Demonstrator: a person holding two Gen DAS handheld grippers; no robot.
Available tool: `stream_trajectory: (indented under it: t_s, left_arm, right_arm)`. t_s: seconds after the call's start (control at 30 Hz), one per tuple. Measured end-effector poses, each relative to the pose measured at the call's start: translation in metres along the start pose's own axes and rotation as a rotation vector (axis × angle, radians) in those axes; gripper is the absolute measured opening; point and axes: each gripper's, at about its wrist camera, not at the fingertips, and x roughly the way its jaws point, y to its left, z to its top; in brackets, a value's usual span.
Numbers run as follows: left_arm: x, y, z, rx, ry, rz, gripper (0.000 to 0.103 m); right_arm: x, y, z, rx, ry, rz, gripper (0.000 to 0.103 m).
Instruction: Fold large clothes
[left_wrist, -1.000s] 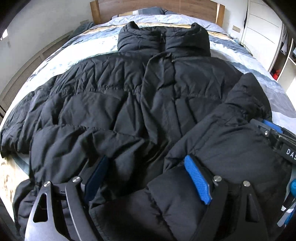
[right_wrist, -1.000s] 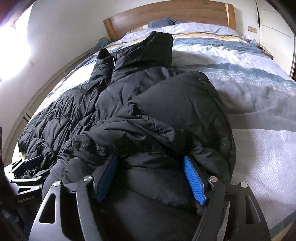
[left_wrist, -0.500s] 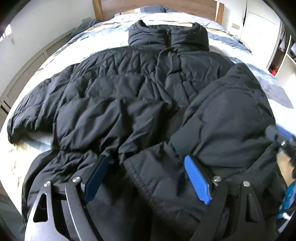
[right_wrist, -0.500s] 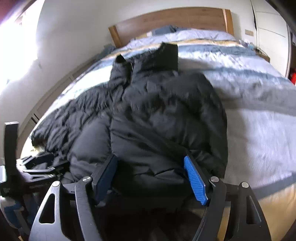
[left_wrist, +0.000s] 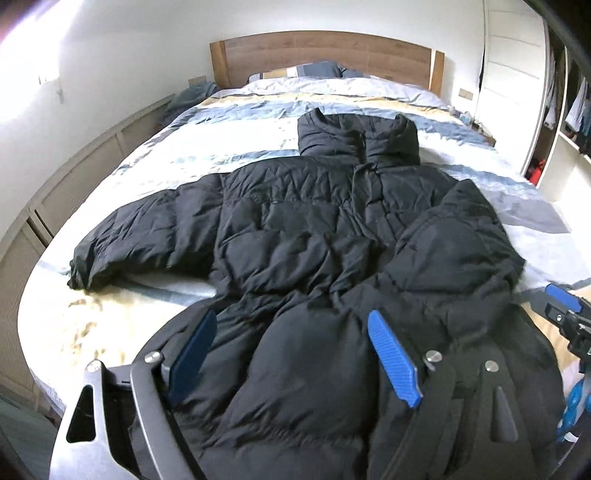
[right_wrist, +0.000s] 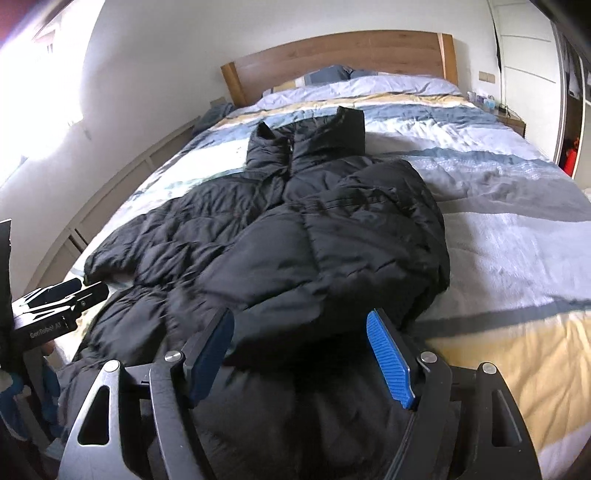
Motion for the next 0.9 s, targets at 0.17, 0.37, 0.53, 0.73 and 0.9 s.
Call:
stream_trajectory:
  t_s: [0.17, 0.37, 0.53, 0.73, 0.9]
  left_arm:
    - [-0.034, 0.034, -0.018, -0.030, -0.028, -0.013, 0.084]
    - [-0.067, 0.078, -0.035, -0.067, -0.088, -0.022, 0.084]
    - [-0.069, 0.125, -0.050, -0.137, -0.083, -0.031, 0.084]
    - [-0.057, 0.179, -0.068, -0.217, -0.048, -0.018, 0.084]
    - [-0.044, 0.213, -0.082, -0.265, -0.021, 0.007, 0.084]
  right_arm:
    - [-0.030, 0.019, -0.014, -0.005, -0.035, -0.014, 0.074]
    - [-0.069, 0.039, -0.022, 0.005, -0.081, -0.056, 0.074]
    - [-0.085, 0.050, -0.025, 0.010, -0.092, -0.103, 0.074]
    - [-0.099, 0.058, -0.023, 0.028, -0.115, -0.144, 0.075]
    - [-0.102, 0.062, -0.022, 0.050, -0.116, -0.183, 0.075]
